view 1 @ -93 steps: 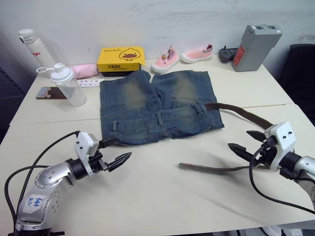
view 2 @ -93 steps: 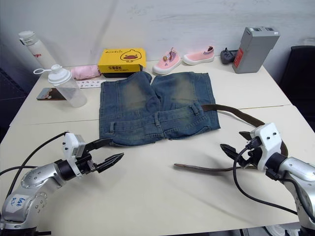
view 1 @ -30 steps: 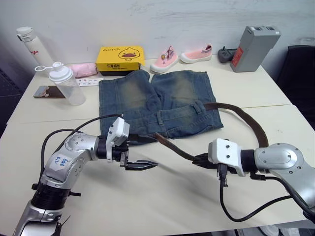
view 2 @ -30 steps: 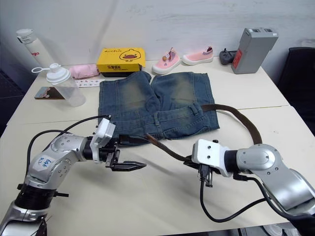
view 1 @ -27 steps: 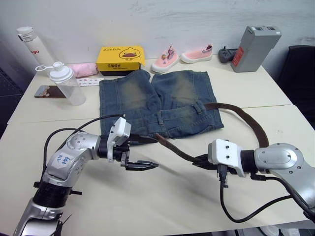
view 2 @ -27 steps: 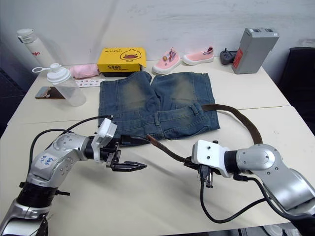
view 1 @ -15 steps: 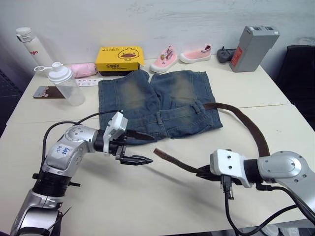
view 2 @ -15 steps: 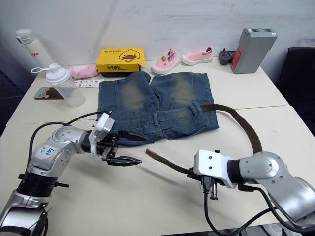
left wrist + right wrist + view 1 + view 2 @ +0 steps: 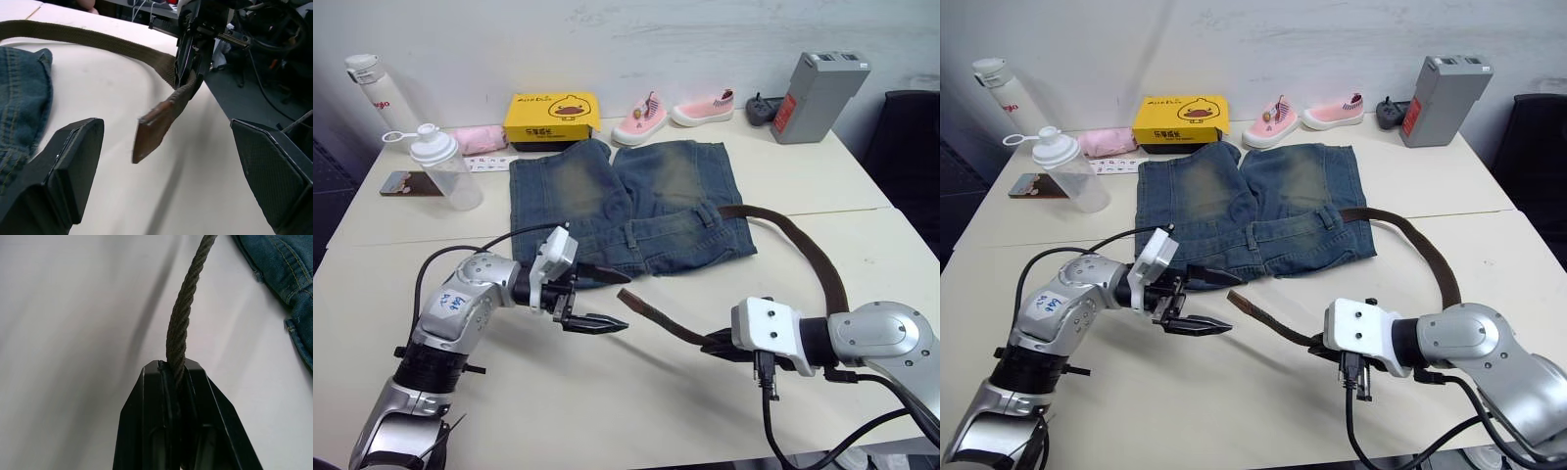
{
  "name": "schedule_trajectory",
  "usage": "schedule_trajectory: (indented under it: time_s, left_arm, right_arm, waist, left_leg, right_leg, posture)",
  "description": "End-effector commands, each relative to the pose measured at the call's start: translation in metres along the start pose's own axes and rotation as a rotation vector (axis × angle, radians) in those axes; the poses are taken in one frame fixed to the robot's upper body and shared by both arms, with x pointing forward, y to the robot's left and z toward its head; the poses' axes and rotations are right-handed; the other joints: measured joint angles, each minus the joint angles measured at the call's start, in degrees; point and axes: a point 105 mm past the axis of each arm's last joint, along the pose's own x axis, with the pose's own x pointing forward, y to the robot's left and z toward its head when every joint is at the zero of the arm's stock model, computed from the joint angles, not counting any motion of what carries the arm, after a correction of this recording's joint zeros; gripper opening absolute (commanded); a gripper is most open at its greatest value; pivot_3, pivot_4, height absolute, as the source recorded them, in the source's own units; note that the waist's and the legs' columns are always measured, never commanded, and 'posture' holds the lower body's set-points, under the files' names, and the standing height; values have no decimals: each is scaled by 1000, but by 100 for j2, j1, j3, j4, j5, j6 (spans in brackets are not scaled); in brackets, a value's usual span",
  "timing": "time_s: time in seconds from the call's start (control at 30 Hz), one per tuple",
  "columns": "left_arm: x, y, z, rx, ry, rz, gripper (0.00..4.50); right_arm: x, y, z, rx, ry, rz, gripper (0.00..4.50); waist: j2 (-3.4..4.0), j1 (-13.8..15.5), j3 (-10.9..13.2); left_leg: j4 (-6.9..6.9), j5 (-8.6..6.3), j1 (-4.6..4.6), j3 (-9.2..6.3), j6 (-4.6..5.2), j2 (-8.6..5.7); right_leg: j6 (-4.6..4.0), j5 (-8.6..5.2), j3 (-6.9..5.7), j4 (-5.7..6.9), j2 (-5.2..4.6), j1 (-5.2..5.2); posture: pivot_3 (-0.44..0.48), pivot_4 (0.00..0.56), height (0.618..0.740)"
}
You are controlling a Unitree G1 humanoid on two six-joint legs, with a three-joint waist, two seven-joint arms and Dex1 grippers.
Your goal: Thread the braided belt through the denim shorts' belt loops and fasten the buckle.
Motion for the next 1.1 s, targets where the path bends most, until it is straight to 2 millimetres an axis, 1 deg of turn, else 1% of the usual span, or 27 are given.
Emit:
schedule_trajectory:
  time_s: [0.03, 0.07, 0.33, 0.6, 0.67, 0.7, 0.73, 0.77, 0.8, 0.83, 0.87, 0.9, 0.93, 0.97, 1.03, 1.07, 1.1]
  left_arm:
    - [1, 0, 5, 7, -18, -13, 3958]
    - [2, 1, 6, 6, -23, -12, 3667]
    - [2, 2, 6, 3, -25, -13, 24]
    - [3, 3, 3, -17, -20, 3, 24]
    - [3, 3, 2, -54, -42, 18, 0]
    - [3, 3, 2, -71, -54, 23, 0]
    - [3, 4, 2, -98, -70, 32, 0]
    - [4, 9, 2, -153, -107, 69, 0]
    - [4, 12, 3, -192, -131, 95, 0]
    - [4, 14, 4, -245, -170, 113, 0]
    - [5, 14, 5, -288, -205, 127, 0]
    - [6, 13, 6, -313, -225, 133, 0]
    - [7, 12, 7, -362, -263, 141, 0]
    - [9, 11, 8, -395, -285, 147, 0]
    - [15, 9, 10, -477, -345, 157, 0]
    - [18, 8, 11, -499, -361, 161, 0]
    - [21, 6, 14, -513, -379, 151, 0]
  right_arm:
    - [-5, 0, 10, -48, -13, -15, 0]
    - [-5, 0, 10, -48, -13, -17, 0]
    - [-5, -1, 11, -42, -16, -33, 0]
    - [-8, -8, 15, -16, -37, -74, 0]
    - [-11, -16, 19, 25, -72, -127, 884]
    - [-13, -19, 21, 45, -90, -148, 1090]
    - [-16, -25, 25, 61, -118, -190, 1497]
    - [-23, -32, 30, 138, -188, -234, 2014]
    - [-28, -36, 33, 193, -237, -258, 2416]
    - [-37, -43, 37, 281, -331, -308, 2826]
    - [-45, -45, 39, 363, -409, -324, 3253]
    - [-51, -45, 40, 413, -457, -333, 3868]
    - [-60, -36, 47, 484, -572, -274, 4162]
    - [-67, -29, 54, 528, -648, -228, 4162]
    - [-85, -9, 69, 661, -867, -98, 4162]
    - [-89, -4, 73, 712, -917, -61, 4162]
    - [-78, 9, 72, 781, -890, 4, 4162]
  waist:
    - [1, 0, 0]
    - [1, 4, 0]
    - [1, 3, 0]
    - [1, 5, -1]
    - [1, 2, 0]
    - [0, 0, 0]
    - [0, -3, 0]
    - [0, 0, 0]
    - [-1, 11, -1]
    - [-3, 18, 1]
    - [-6, 30, 0]
    - [-5, 34, -1]
    - [-5, 37, -1]
    - [-4, 56, -1]
    - [-8, 76, 2]
    - [-8, 79, 3]
    - [-22, 53, 18]
  left_leg:
    - [0, 0, 0, 0, 0, 0]
    - [0, 0, 0, 0, 0, 0]
    - [1, 0, 0, 0, 0, 0]
    - [2, 0, 0, -1, 0, -1]
    - [1, 0, 0, 0, 0, -1]
    - [2, 0, 1, 0, 0, 0]
    - [2, 0, 1, -1, 0, 0]
    - [2, 0, 2, -1, 0, 0]
    - [3, 0, 1, -2, 1, 0]
    - [2, 2, 1, -8, 2, 1]
    - [3, 2, 0, -10, 3, 1]
    - [4, 3, -3, -13, 4, 1]
    - [5, 4, -2, -16, 5, -1]
    - [3, 4, -2, -15, 5, -1]
    - [2, 3, -4, -22, 8, -2]
    - [-2, 3, -5, -25, 10, -3]
    - [-2, 2, 3, -23, 13, -2]
  right_leg:
    - [0, 0, 0, 0, 0, 0]
    - [0, 0, 0, 0, 0, 0]
    - [0, 0, 0, 1, 0, 0]
    - [0, 0, 0, 4, 0, 0]
    - [0, 0, 0, 4, 0, 1]
    - [0, 0, 1, 4, 0, 1]
    - [1, 0, 1, 5, 0, 2]
    - [1, 1, 1, 10, 0, 2]
    - [1, 1, 1, 18, 0, 2]
    - [2, 2, 0, 23, 0, 7]
    - [5, 4, 0, 23, 0, 9]
    - [7, 6, -1, 21, 0, 10]
    - [8, 6, 0, 22, 0, 13]
    - [8, 7, 1, 21, 0, 14]
    - [7, 7, -1, 18, -2, 17]
    - [7, 7, -3, 14, -4, 21]
    - [7, 7, -3, 11, -4, 30]
  posture:
    - [0, 150, 739]
    - [0, 150, 739]
    - [0, 150, 739]
    - [0, 150, 739]
    - [0, 150, 739]
    - [0, 150, 739]
    - [0, 150, 739]
    - [0, 150, 739]
    - [0, 150, 739]
    - [0, 150, 739]
    - [0, 150, 739]
    - [0, 150, 739]
    - [0, 150, 739]
    - [0, 150, 739]
    - [0, 150, 739]
    - [0, 150, 739]
    - [0, 150, 739]
